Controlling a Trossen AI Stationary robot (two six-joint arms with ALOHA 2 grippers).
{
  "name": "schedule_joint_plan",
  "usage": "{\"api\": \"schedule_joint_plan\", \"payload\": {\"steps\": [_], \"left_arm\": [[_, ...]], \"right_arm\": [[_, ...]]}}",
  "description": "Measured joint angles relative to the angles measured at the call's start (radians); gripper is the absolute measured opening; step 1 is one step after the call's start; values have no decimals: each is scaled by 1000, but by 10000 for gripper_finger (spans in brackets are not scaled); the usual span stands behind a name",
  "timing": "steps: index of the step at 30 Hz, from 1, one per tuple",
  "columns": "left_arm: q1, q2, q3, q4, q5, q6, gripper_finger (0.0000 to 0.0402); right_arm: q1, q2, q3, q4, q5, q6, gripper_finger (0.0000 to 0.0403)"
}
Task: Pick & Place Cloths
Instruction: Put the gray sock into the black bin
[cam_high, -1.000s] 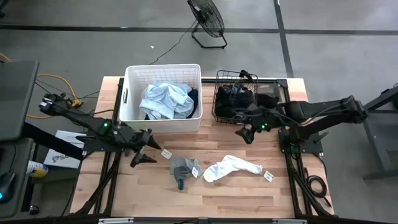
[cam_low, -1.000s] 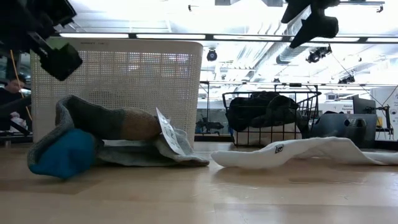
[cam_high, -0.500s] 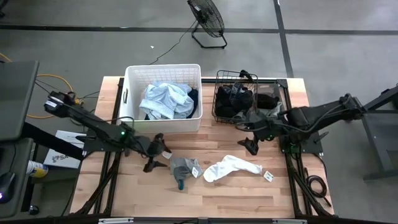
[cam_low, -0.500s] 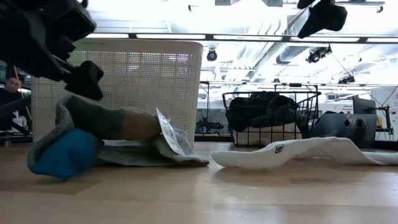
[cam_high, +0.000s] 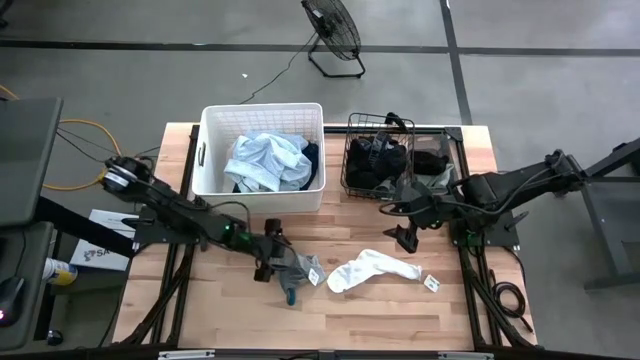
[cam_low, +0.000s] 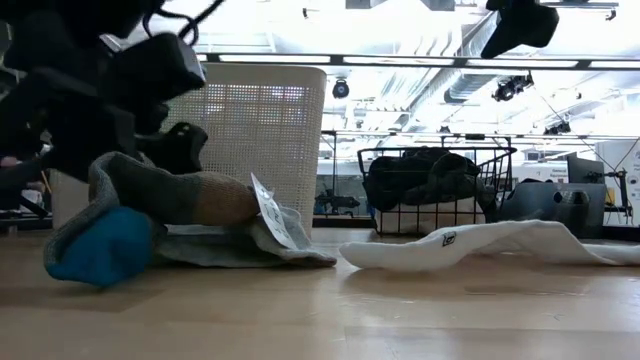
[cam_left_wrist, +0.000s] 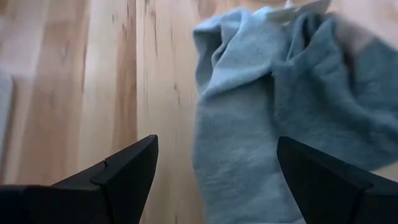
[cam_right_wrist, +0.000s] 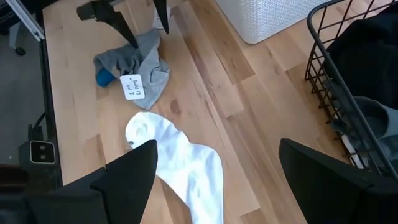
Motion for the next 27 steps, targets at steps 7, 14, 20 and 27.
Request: {"api": "schedule_joint_plan", "payload": {"steps": [7, 14, 20, 27], "left_arm": [[0, 77, 6, -21, 25, -159, 316], [1, 87, 8, -46, 55, -257, 240], [2, 88, 8, -52, 61, -316, 129], [0, 81, 8, -53, 156, -327, 12]], "right_arm": [[0, 0, 0, 0, -5, -19, 327], [0, 0, 0, -1, -4, -27, 327], [0, 0, 0, -2, -4, -27, 327], [0, 0, 0, -2, -4, -27, 327]]}}
